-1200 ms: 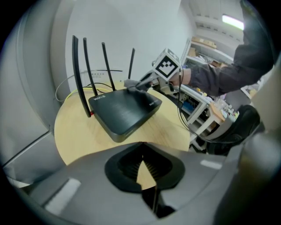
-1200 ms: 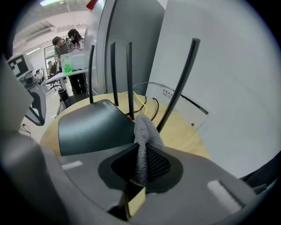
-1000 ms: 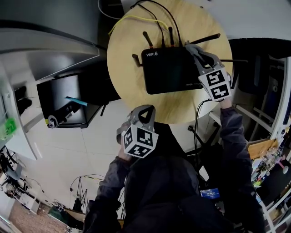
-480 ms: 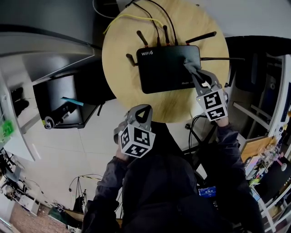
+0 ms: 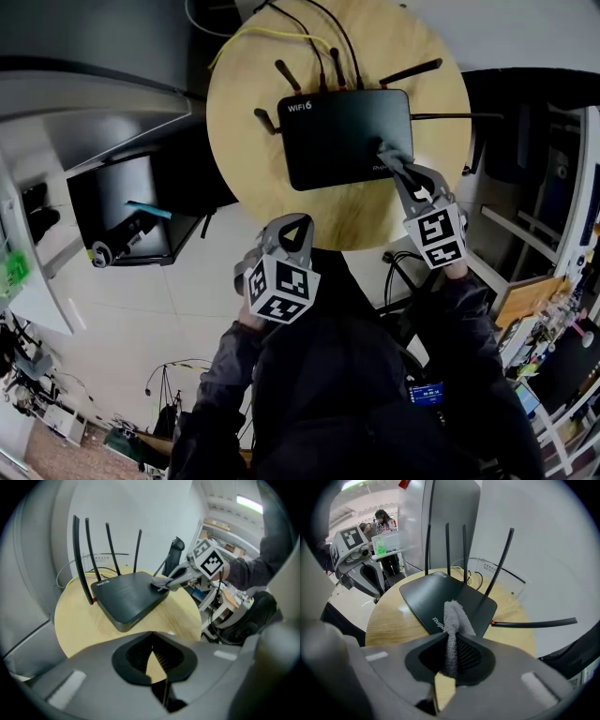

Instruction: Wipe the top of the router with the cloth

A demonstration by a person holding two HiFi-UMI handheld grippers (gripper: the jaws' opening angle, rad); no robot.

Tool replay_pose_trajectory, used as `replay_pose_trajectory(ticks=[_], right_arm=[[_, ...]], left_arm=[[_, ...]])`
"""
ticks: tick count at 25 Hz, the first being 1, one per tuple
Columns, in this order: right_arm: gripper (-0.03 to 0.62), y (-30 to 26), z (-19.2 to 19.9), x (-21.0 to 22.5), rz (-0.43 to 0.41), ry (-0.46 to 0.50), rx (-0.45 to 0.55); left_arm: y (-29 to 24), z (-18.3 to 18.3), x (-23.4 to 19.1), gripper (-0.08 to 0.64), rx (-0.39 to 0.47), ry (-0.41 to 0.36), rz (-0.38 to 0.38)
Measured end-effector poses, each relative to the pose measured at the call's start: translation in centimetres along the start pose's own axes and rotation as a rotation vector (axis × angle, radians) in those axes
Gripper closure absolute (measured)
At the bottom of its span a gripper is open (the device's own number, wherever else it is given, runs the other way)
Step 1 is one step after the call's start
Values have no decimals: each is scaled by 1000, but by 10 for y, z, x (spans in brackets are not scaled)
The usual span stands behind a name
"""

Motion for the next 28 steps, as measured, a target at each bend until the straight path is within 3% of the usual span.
replay_pose_trajectory(ticks=[9, 14, 28], right_arm=[[558, -14, -21, 63, 79, -26, 47], [558, -34, -22, 94, 102, -49, 24], [560, 3, 24, 26, 34, -74, -13]], left_arm=[[6, 4, -1, 560, -4, -5, -4], [7, 5, -1, 560, 1, 0, -6], [6, 6, -10, 560, 3, 12, -6]])
Point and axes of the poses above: the fingertips, and each gripper's own axes: y backward along the fingers, x to its right, z out of its underside, the point moved 2 cm from there along y, backward along the fingers, and after that the axes turned 8 degrees about y, right-handed, at the moved point
